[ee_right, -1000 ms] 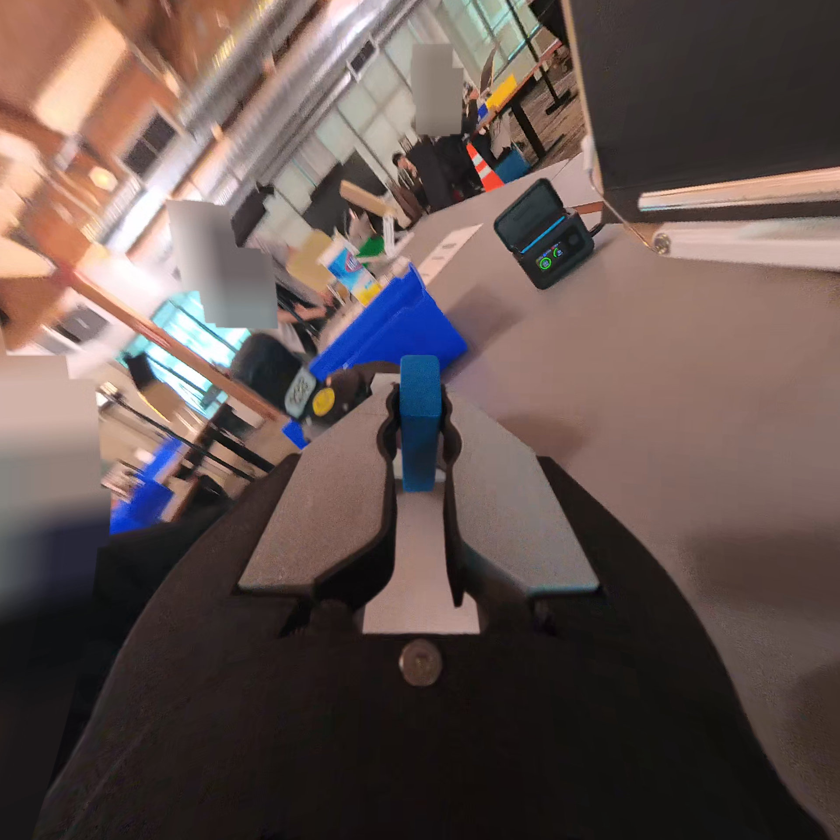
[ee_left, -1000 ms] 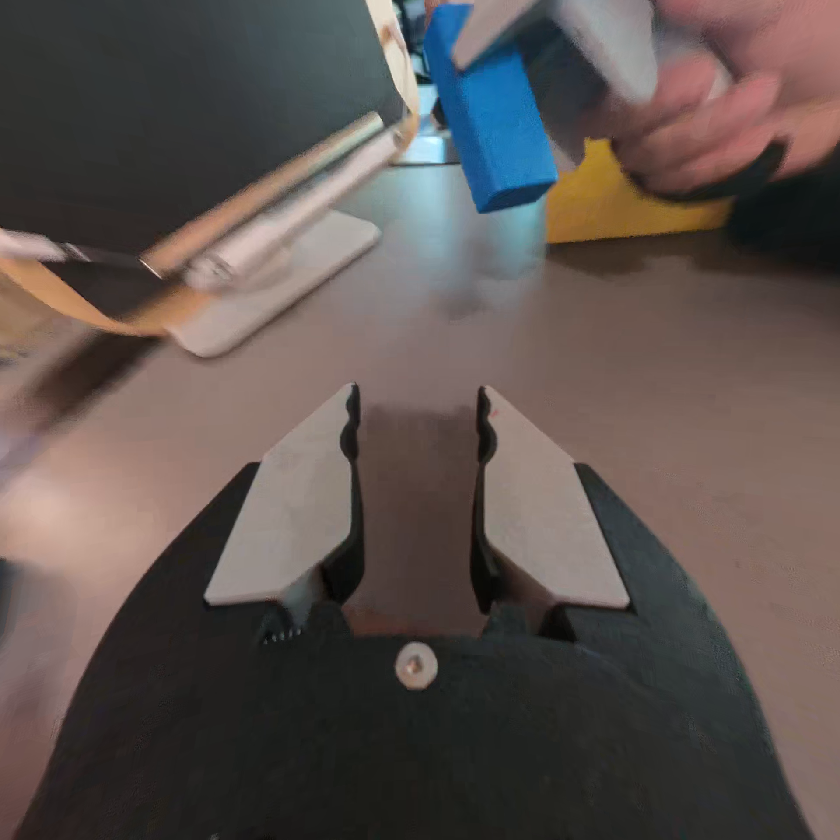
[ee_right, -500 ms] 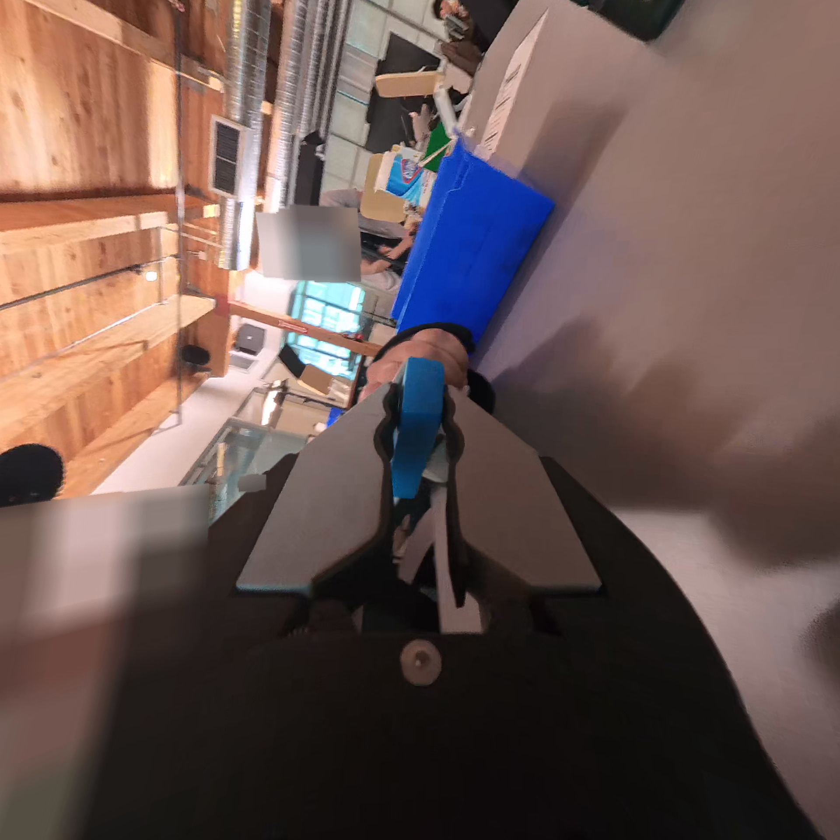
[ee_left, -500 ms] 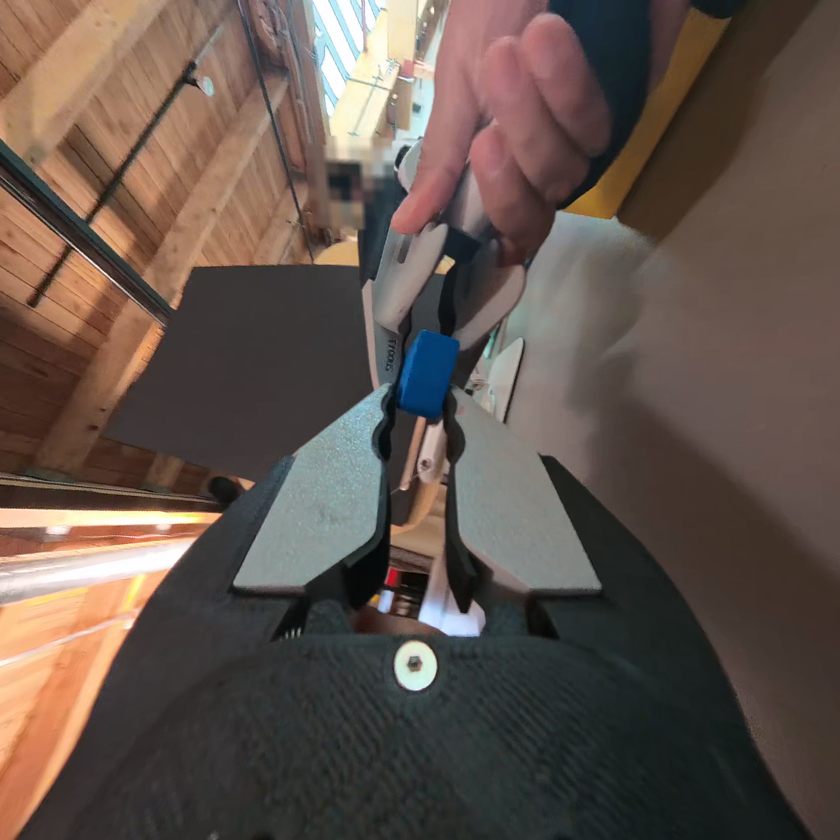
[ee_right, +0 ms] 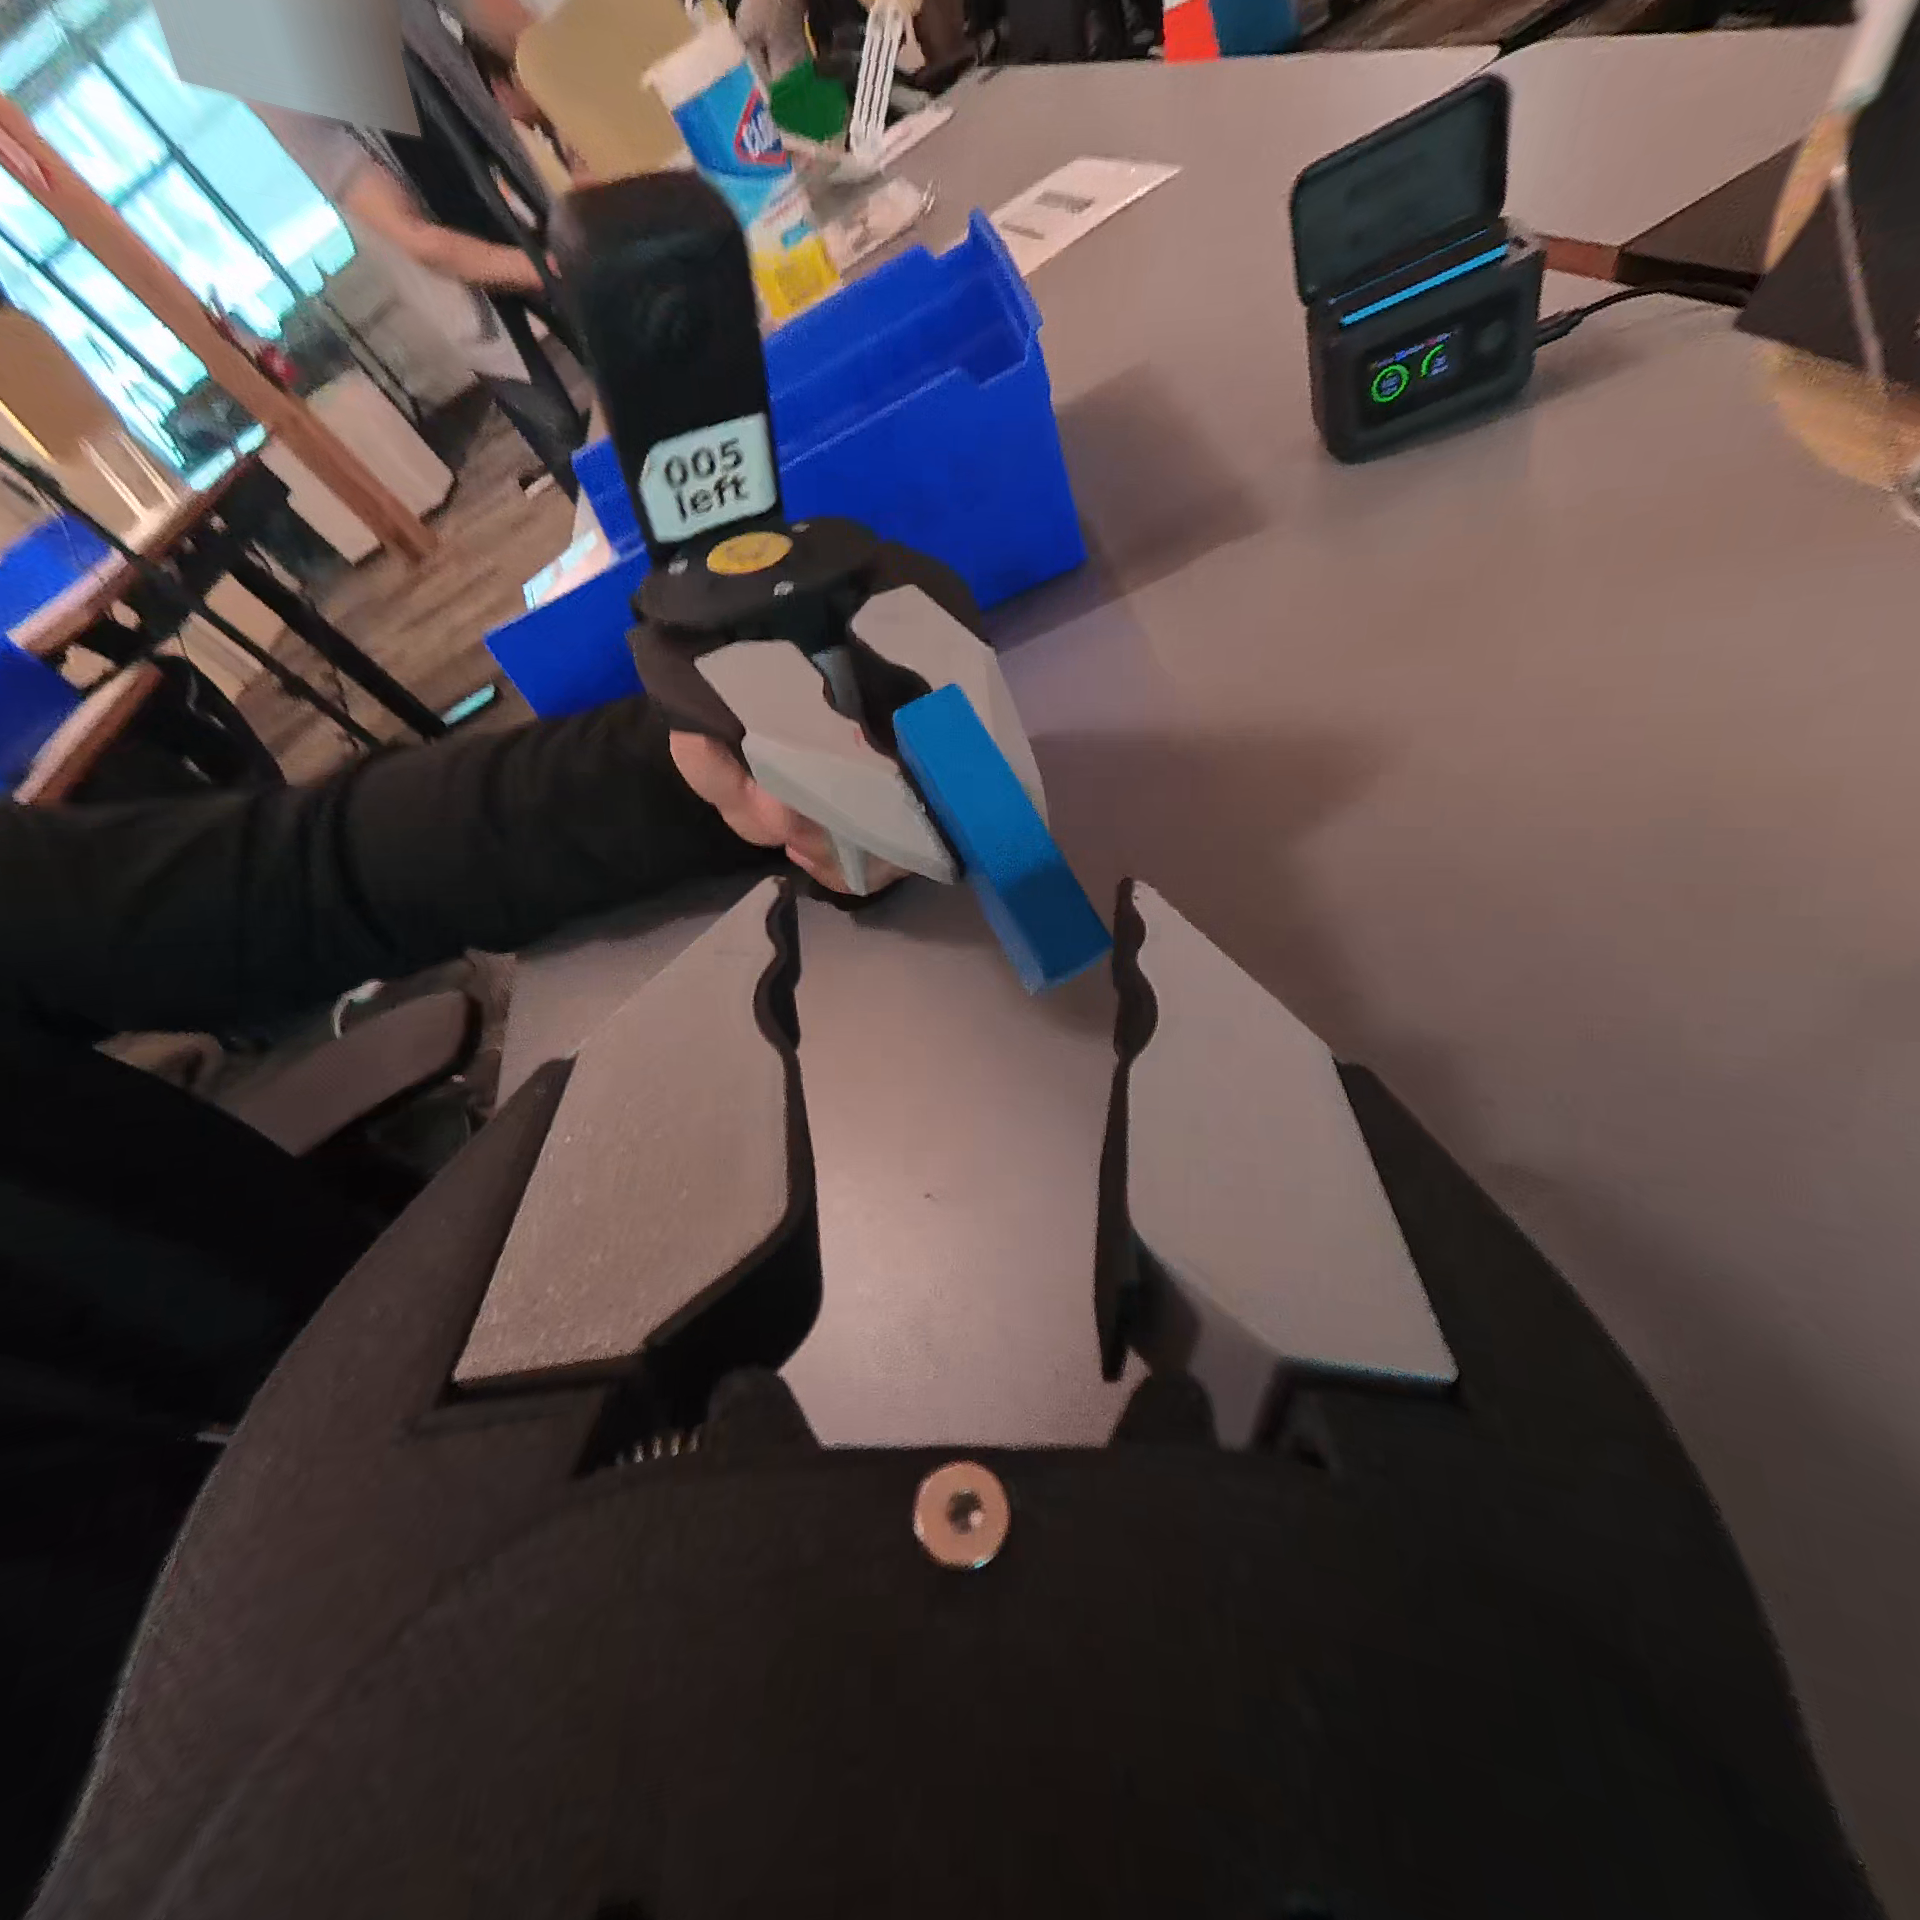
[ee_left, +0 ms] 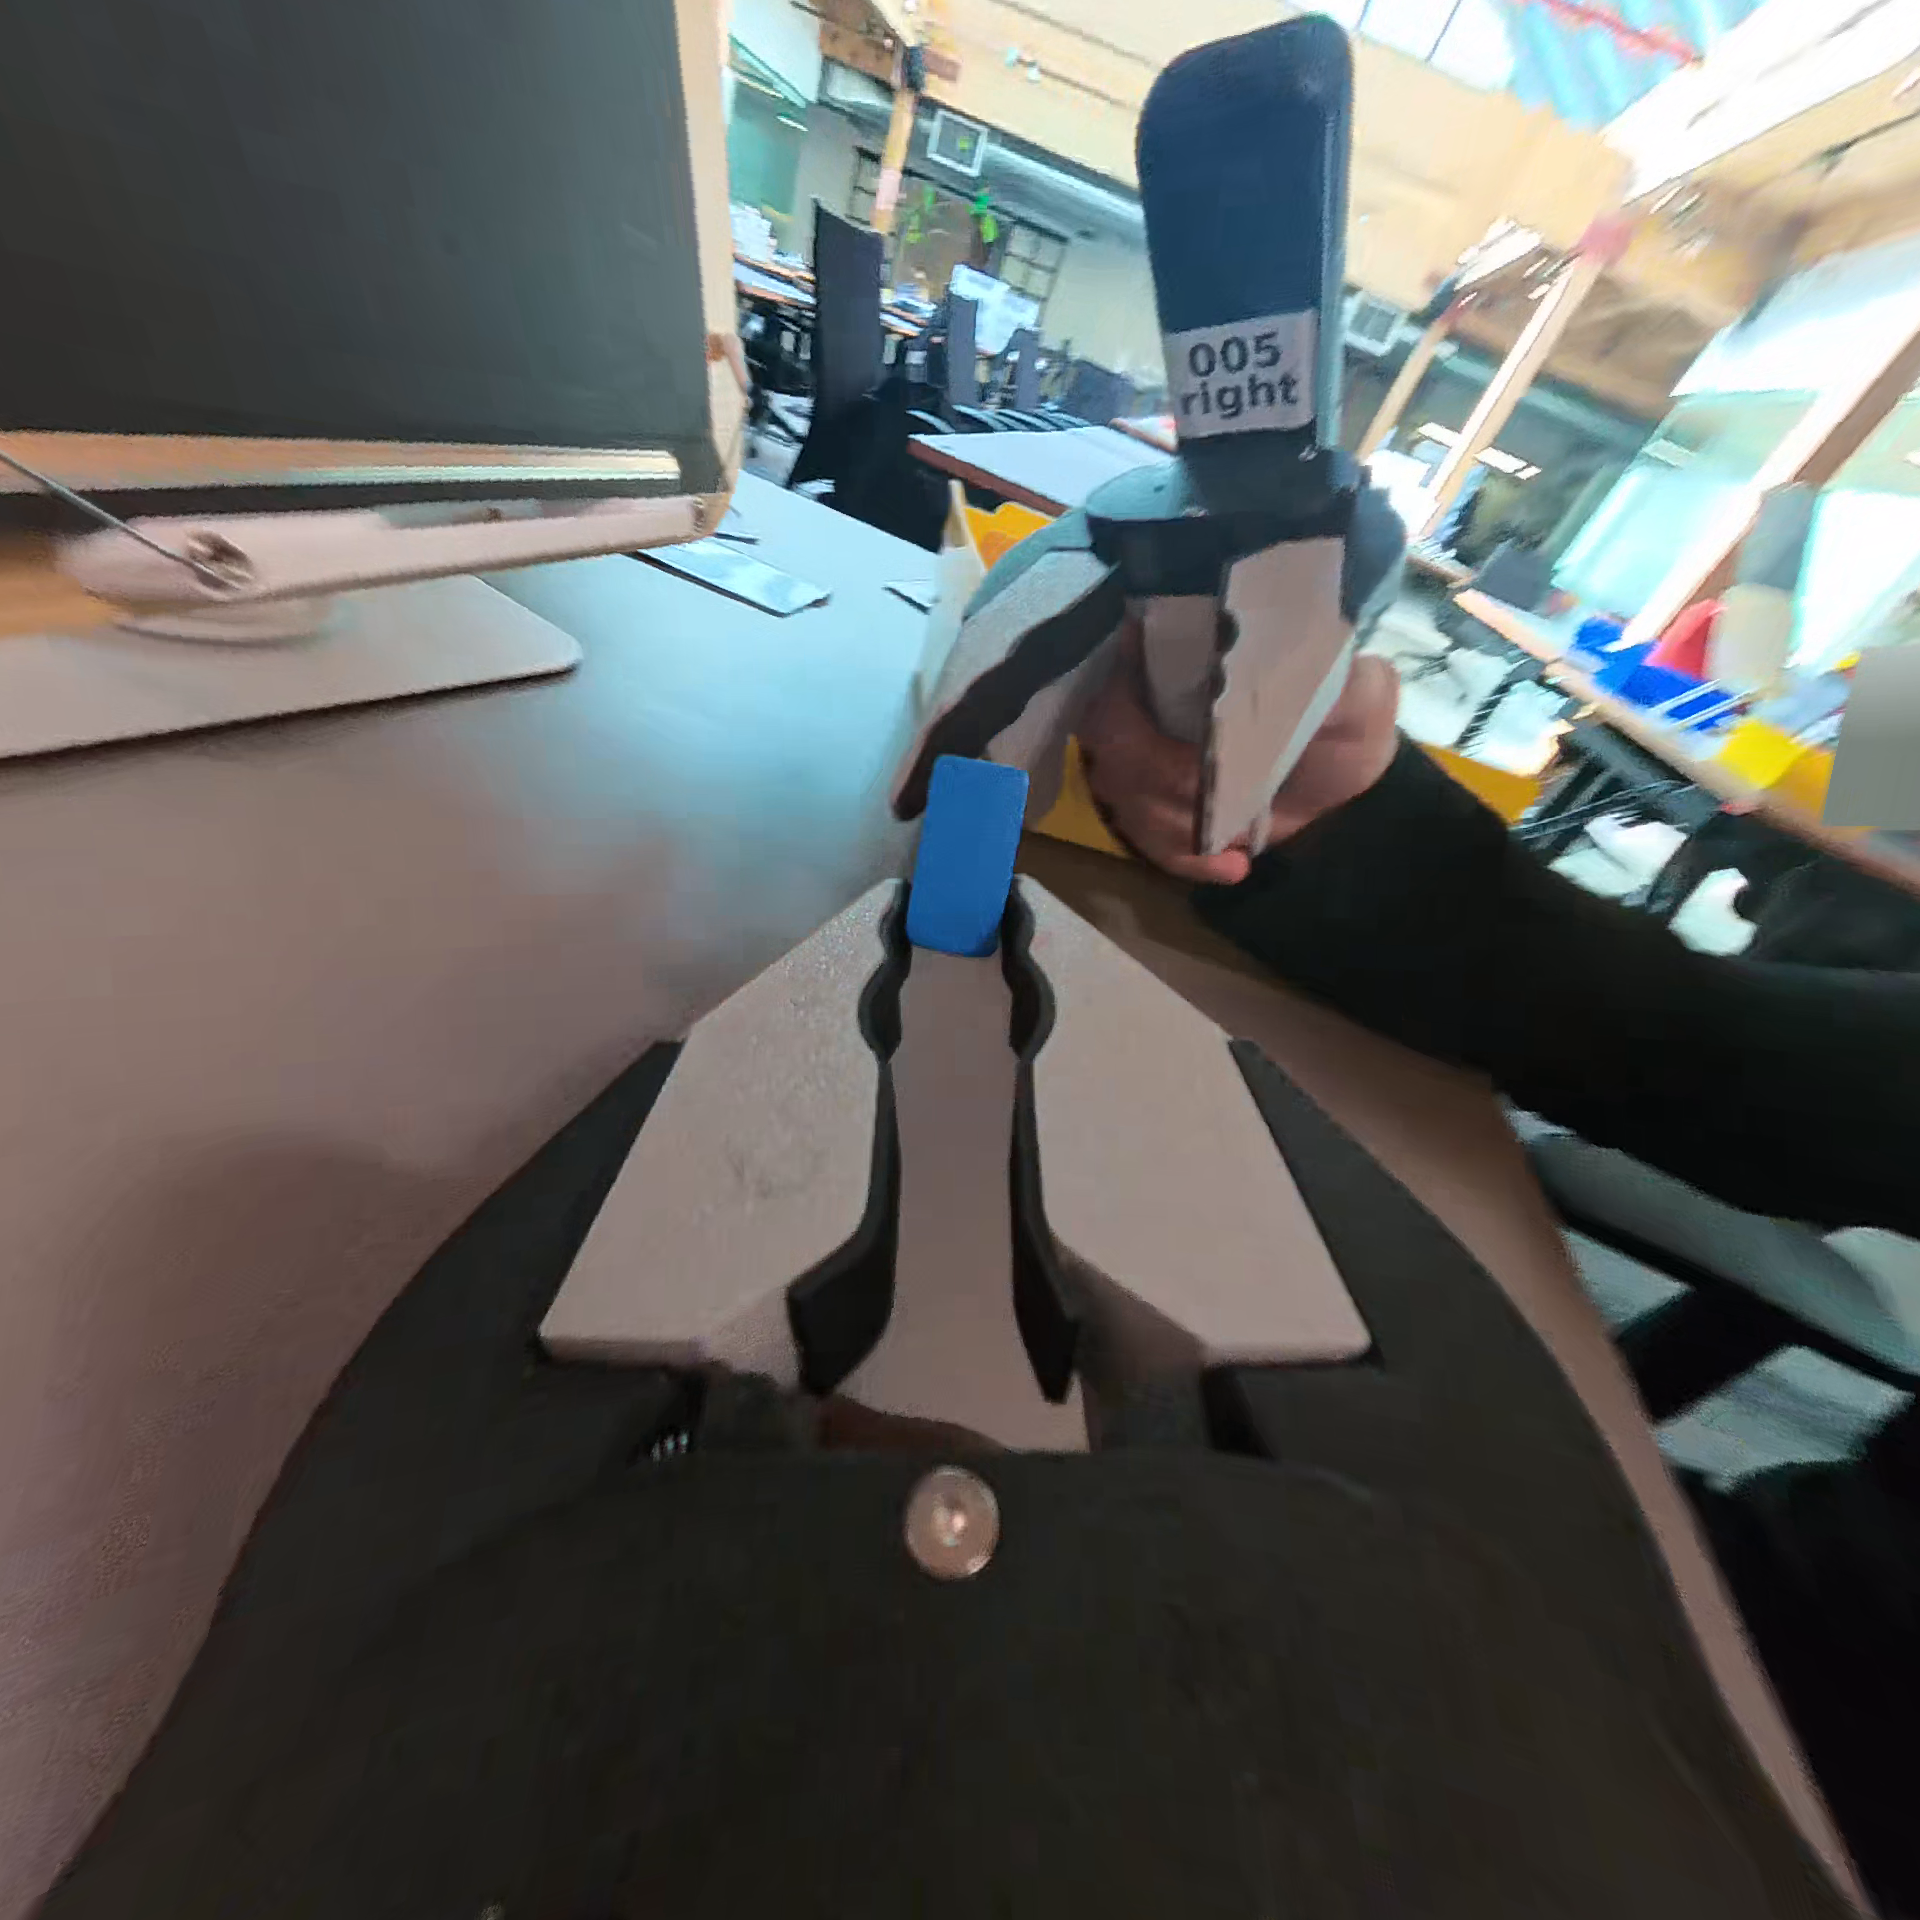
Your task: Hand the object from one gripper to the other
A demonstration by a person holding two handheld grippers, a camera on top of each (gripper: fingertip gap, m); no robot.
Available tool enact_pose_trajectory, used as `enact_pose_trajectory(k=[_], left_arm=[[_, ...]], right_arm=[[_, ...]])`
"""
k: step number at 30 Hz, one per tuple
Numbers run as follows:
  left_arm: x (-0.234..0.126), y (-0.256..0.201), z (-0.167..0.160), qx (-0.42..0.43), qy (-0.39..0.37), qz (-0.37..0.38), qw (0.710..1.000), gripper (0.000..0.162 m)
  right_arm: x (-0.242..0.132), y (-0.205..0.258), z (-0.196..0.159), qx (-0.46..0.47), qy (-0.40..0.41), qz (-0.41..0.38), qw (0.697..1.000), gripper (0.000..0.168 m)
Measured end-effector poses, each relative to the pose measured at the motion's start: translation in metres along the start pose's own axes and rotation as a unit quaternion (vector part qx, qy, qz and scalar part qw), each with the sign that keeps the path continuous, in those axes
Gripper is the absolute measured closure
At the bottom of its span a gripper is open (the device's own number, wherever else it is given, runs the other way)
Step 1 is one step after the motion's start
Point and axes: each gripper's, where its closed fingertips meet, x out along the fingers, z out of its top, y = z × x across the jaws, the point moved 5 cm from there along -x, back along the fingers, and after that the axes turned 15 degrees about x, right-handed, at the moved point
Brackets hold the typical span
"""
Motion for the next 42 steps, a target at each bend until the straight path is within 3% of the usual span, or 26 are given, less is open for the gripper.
enact_pose_trajectory(k=[3,5,9,11,14,16,19,23,26,29,32,34,38,42], left_arm=[[0.002,-0.009,-0.001,-0.075,-0.008,-0.070,0.995,0.147],[0.005,-0.008,-0.003,-0.113,-0.010,-0.077,0.991,0.147],[0.004,-0.001,-0.006,-0.136,-0.015,-0.081,0.987,0.143],[0.000,0.001,0.001,-0.161,-0.049,-0.091,0.981,0.149],[0.002,0.000,-0.001,-0.158,-0.039,-0.080,0.983,0.149],[0.002,-0.001,-0.001,-0.151,-0.035,-0.076,0.985,0.139],[-0.001,0.004,-0.003,-0.162,-0.033,-0.072,0.984,0.132],[-0.001,0.011,-0.010,-0.147,-0.009,-0.045,0.988,0.132],[0.001,0.010,-0.011,-0.135,-0.003,-0.039,0.990,0.134],[0.003,0.010,-0.013,-0.139,0.010,-0.037,0.990,0.134],[0.002,0.010,-0.013,-0.138,0.008,-0.036,0.990,0.134],[0.001,0.009,-0.013,-0.126,0.012,-0.031,0.991,0.135],[-0.001,0.009,-0.010,-0.087,0.010,-0.016,0.996,0.135],[-0.004,0.011,-0.006,-0.054,0.003,0.009,0.999,0.132]], right_arm=[[0.008,0.003,-0.005,-0.027,0.010,0.002,1.000,0.114],[0.012,0.003,-0.009,-0.038,0.023,-0.007,0.999,0.142],[0.009,-0.001,-0.014,-0.012,0.034,-0.020,0.999,0.155],[0.008,-0.003,-0.018,0.004,0.031,-0.019,0.999,0.156],[0.005,-0.001,-0.021,0.025,0.018,-0.035,0.999,0.156],[-0.003,0.000,-0.020,0.030,0.000,-0.089,0.996,0.156],[-0.042,0.015,-0.003,0.049,-0.075,-0.146,0.985,0.156],[-0.143,0.040,0.035,0.015,-0.169,-0.267,0.949,0.156],[-0.215,0.027,0.044,0.055,-0.182,-0.373,0.908,0.156],[-0.251,-0.012,0.028,0.116,-0.155,-0.444,0.875,0.156],[-0.242,-0.056,-0.009,0.199,-0.079,-0.444,0.870,0.147],[-0.243,-0.070,-0.019,0.221,-0.066,-0.476,0.849,0.140],[-0.226,-0.027,0.019,0.165,-0.167,-0.419,0.877,0.132],[-0.163,0.029,0.042,0.067,-0.168,-0.365,0.913,0.121]])
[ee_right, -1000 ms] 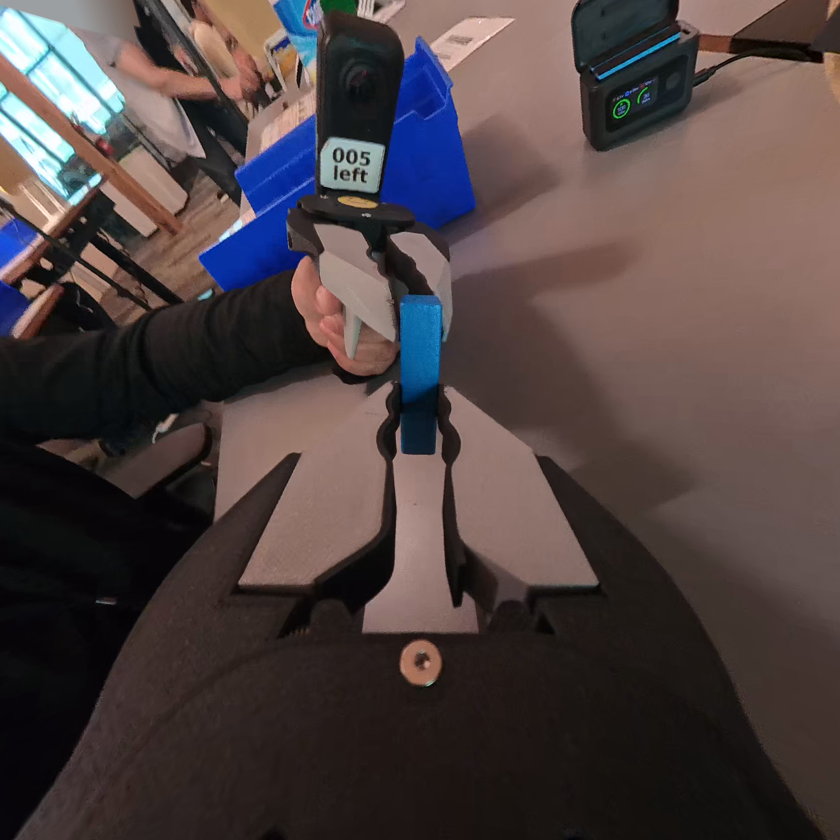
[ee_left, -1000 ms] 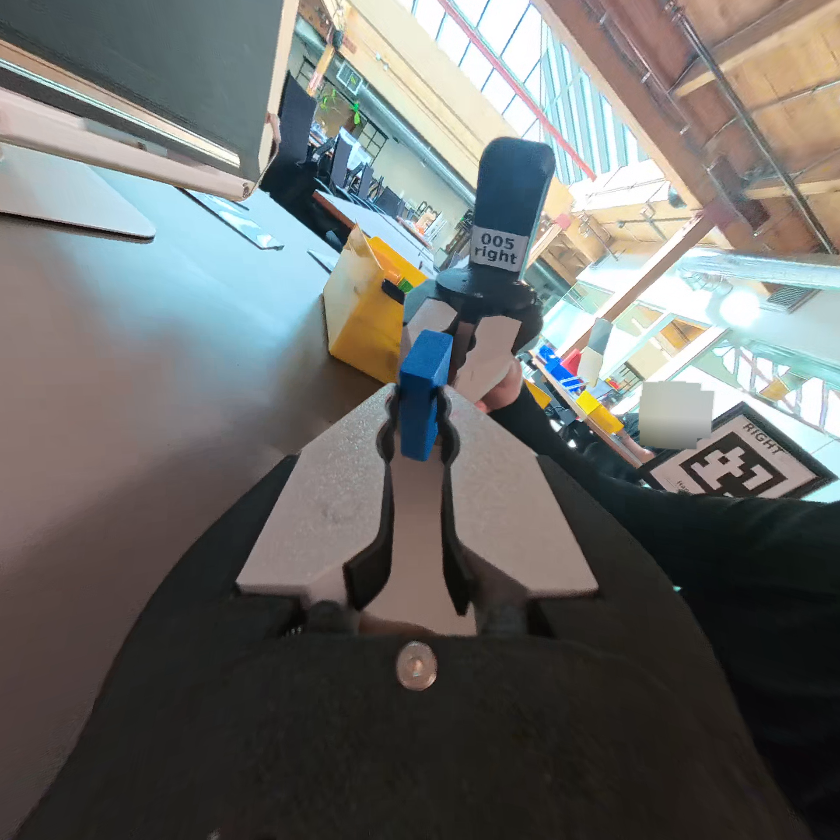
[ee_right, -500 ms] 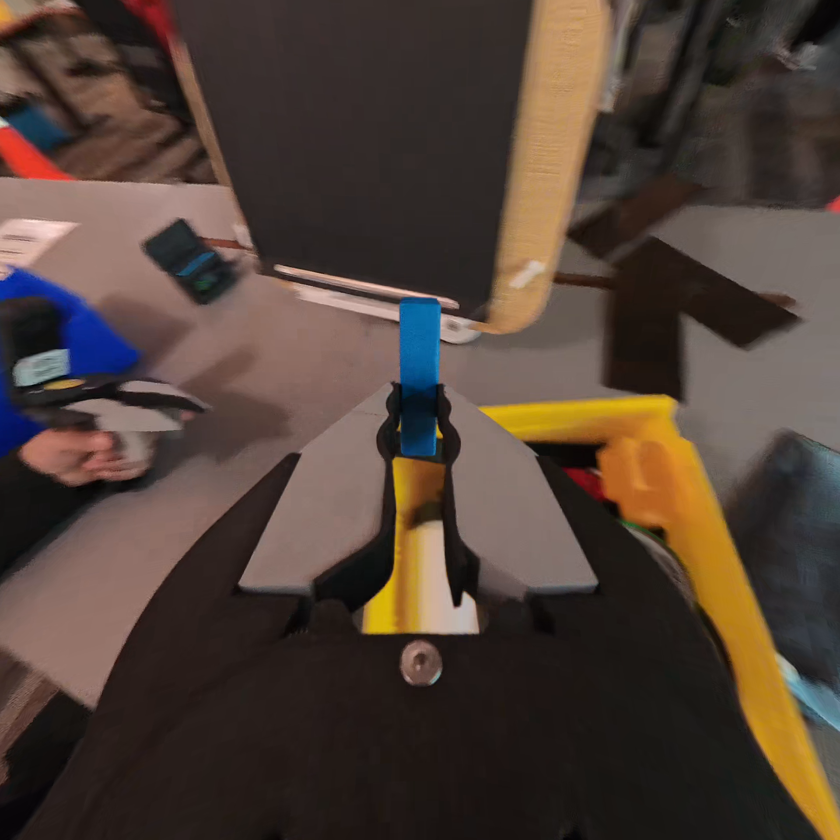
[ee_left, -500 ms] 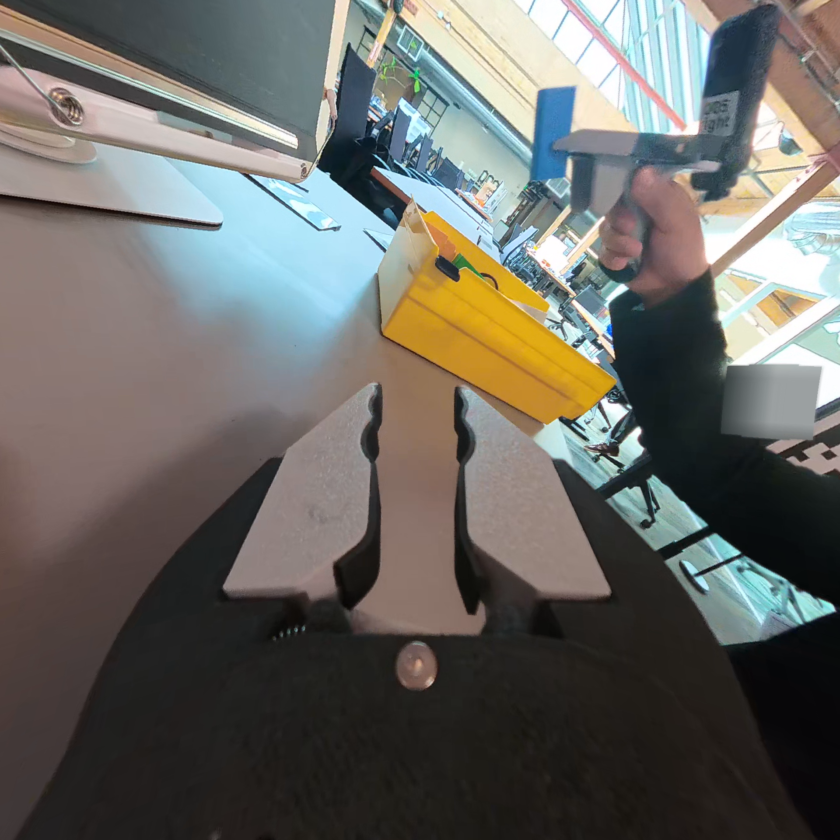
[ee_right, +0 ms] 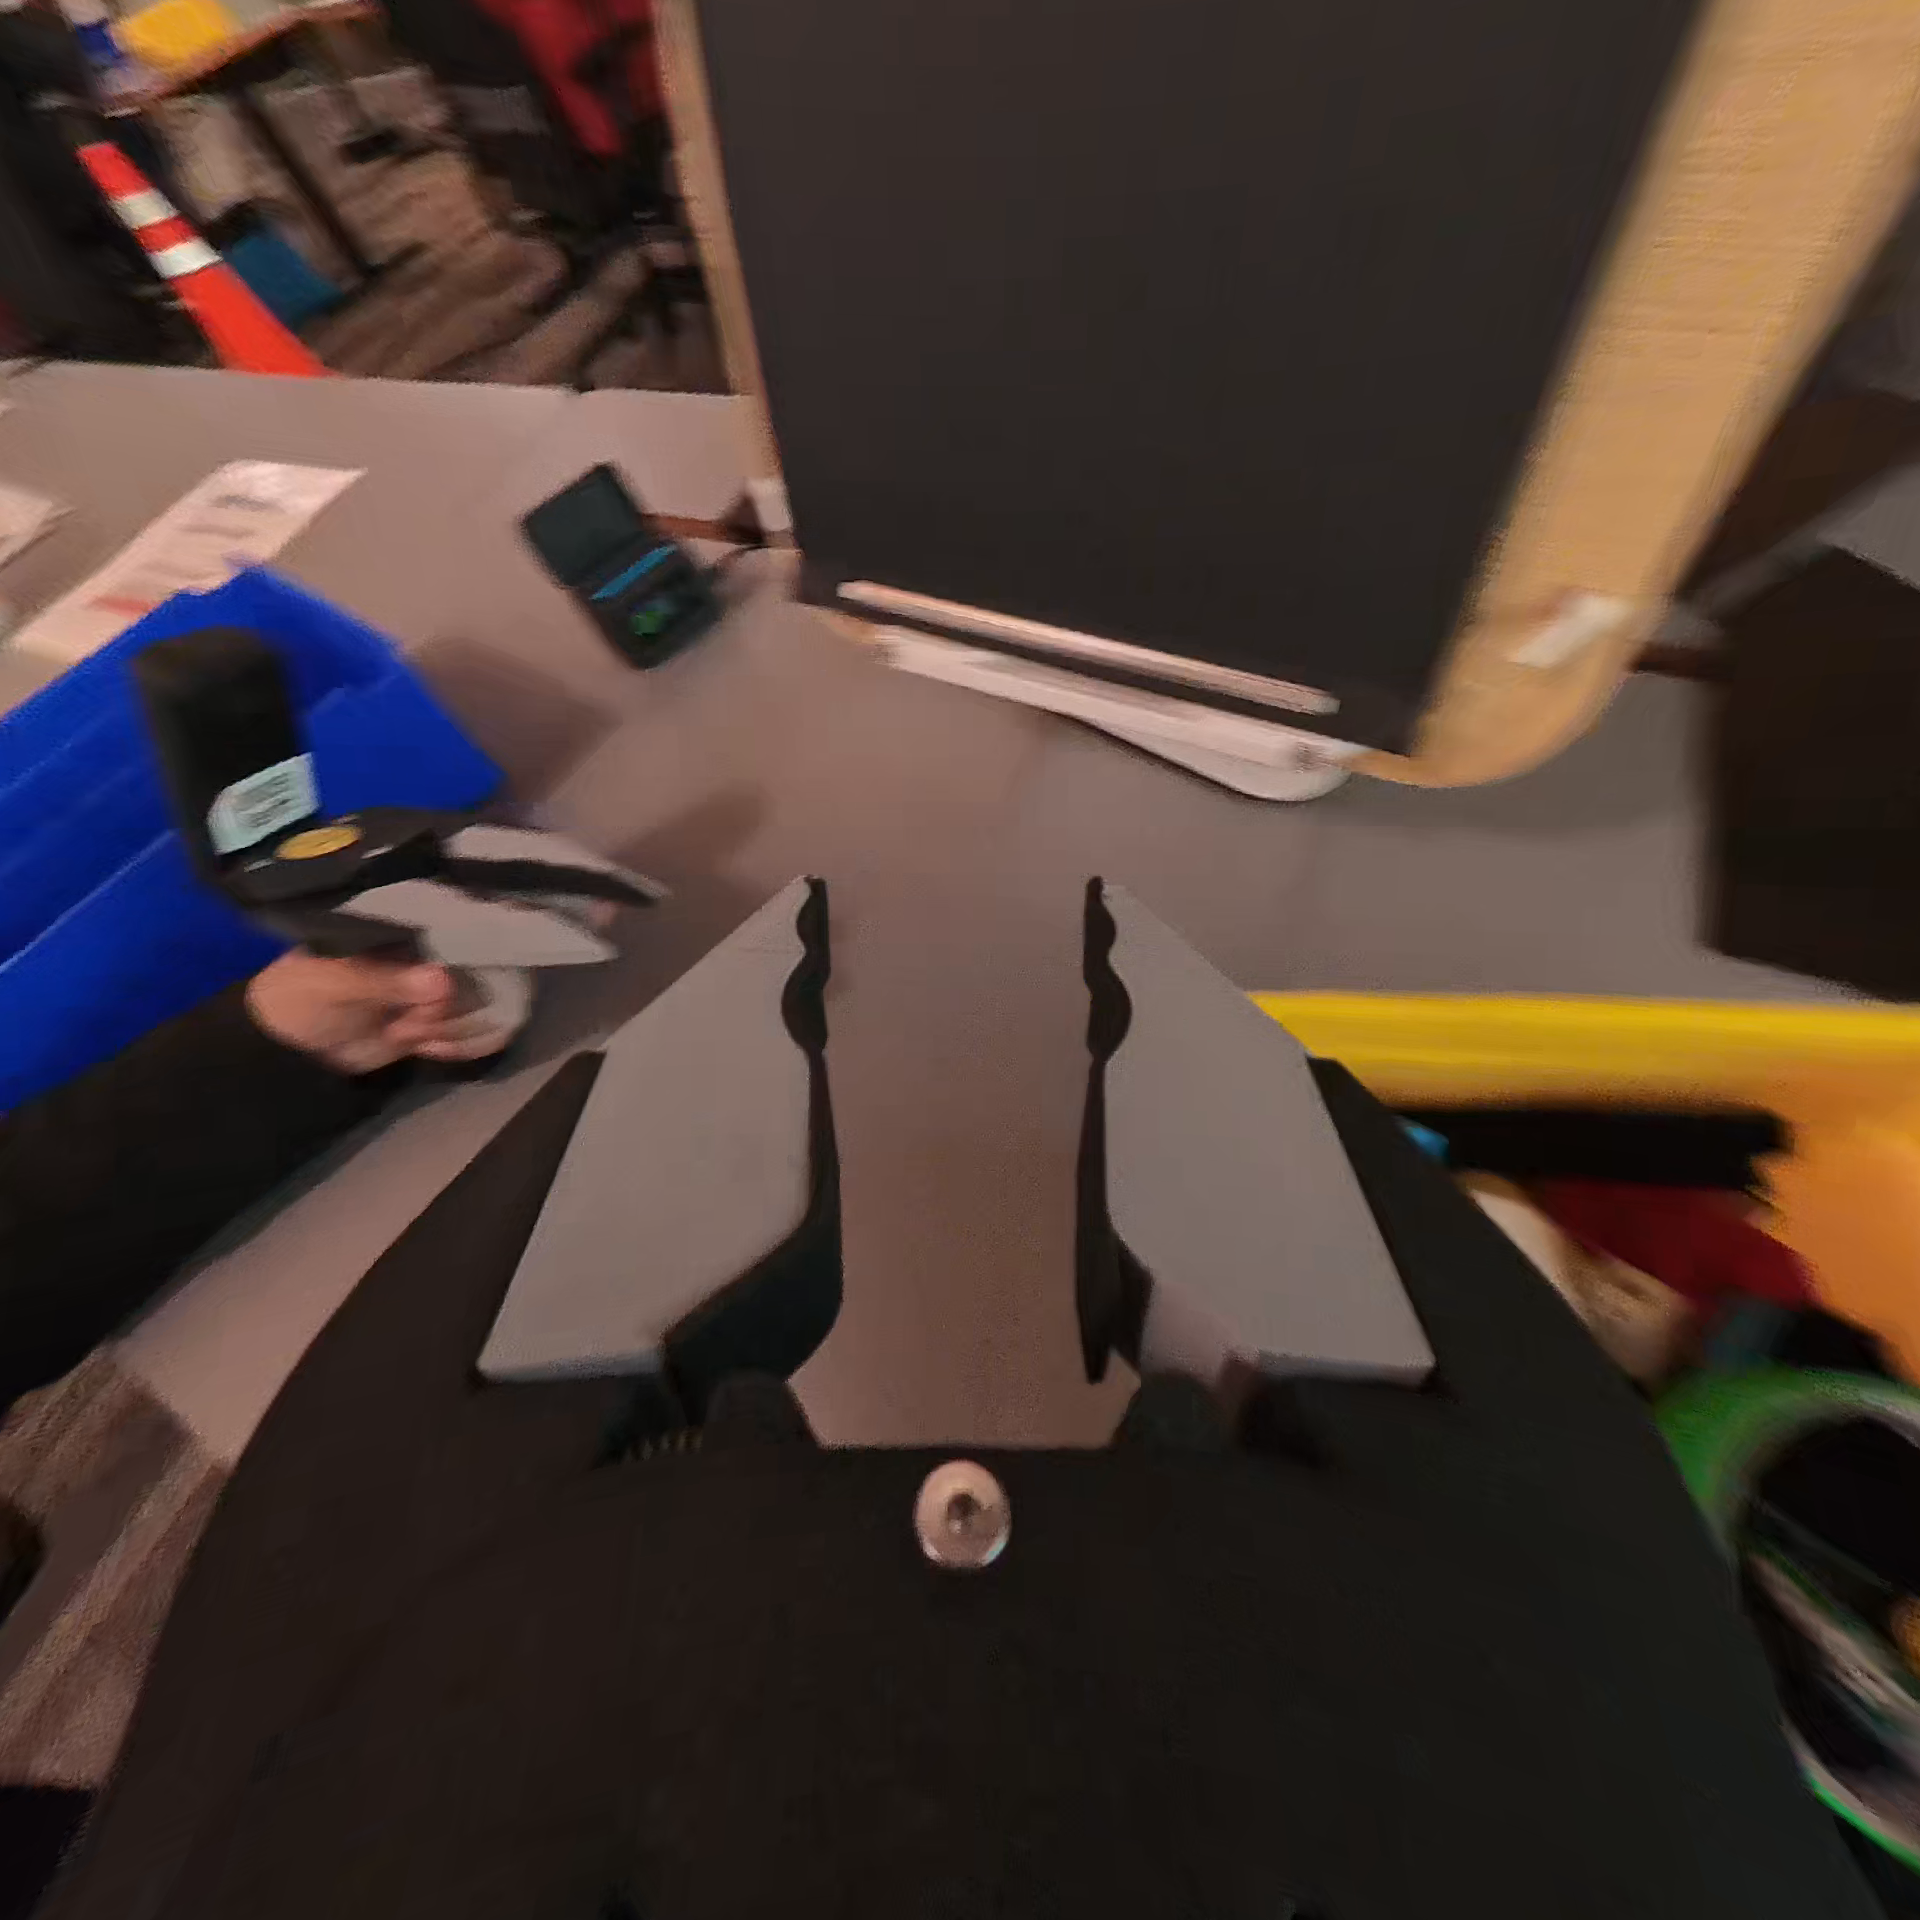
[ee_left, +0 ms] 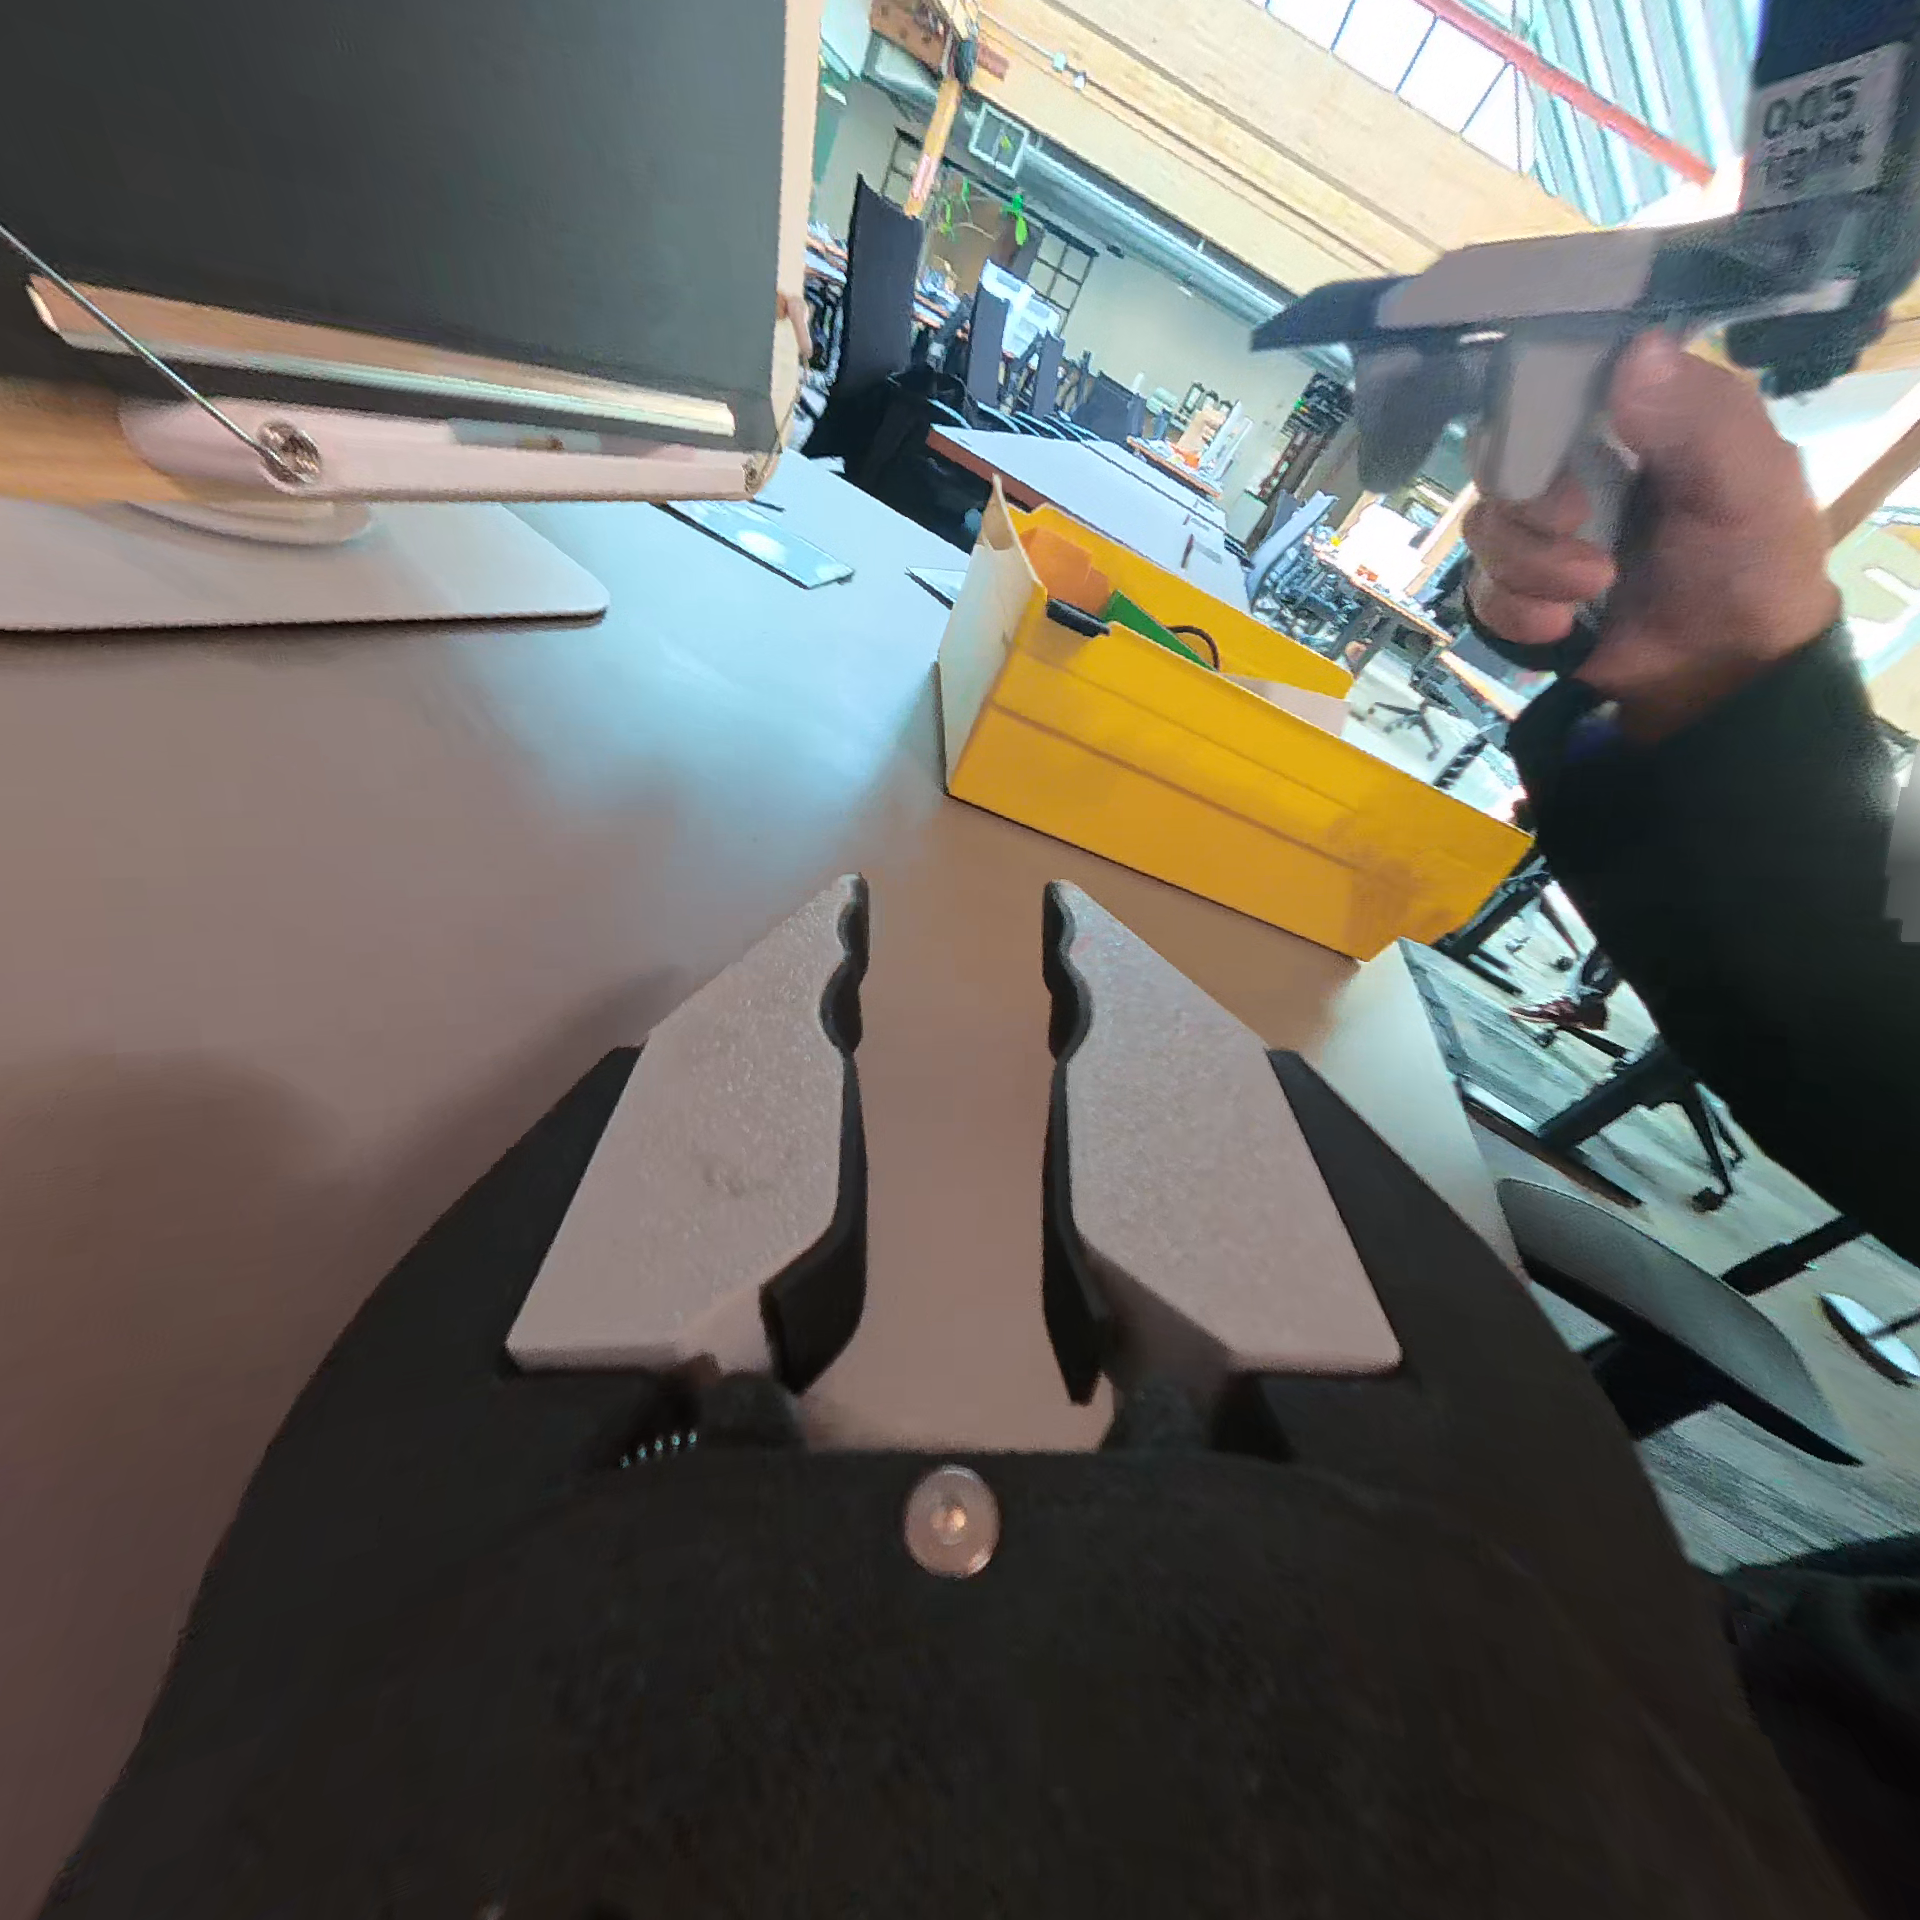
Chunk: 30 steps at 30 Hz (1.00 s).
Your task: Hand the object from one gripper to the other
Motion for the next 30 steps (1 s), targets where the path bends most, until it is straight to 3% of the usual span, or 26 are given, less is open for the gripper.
enact_pose_trajectory(k=[5,13,16,18,25,30], left_arm=[[-0.008,0.001,0.006,0.040,-0.024,0.013,0.999,0.124],[-0.009,0.003,0.006,0.059,-0.017,0.036,0.997,0.124],[-0.005,0.001,0.003,0.070,-0.001,0.034,0.997,0.126],[-0.001,-0.002,0.001,0.085,0.016,0.037,0.996,0.127],[0.008,-0.025,-0.014,0.128,0.103,0.070,0.984,0.123],[-0.032,-0.058,0.002,0.143,0.184,0.129,0.964,0.113]], right_arm=[[0.059,0.076,-0.047,-0.053,0.034,0.099,0.993,0.107],[0.156,0.048,-0.073,-0.096,-0.029,0.078,0.992,0.104],[0.171,0.025,-0.078,-0.102,-0.081,0.080,0.988,0.118],[0.177,0.018,-0.076,-0.107,-0.068,0.074,0.989,0.107],[0.183,0.017,-0.080,-0.077,-0.051,0.112,0.989,0.111],[0.183,0.021,-0.084,-0.083,-0.040,0.124,0.988,0.112]])
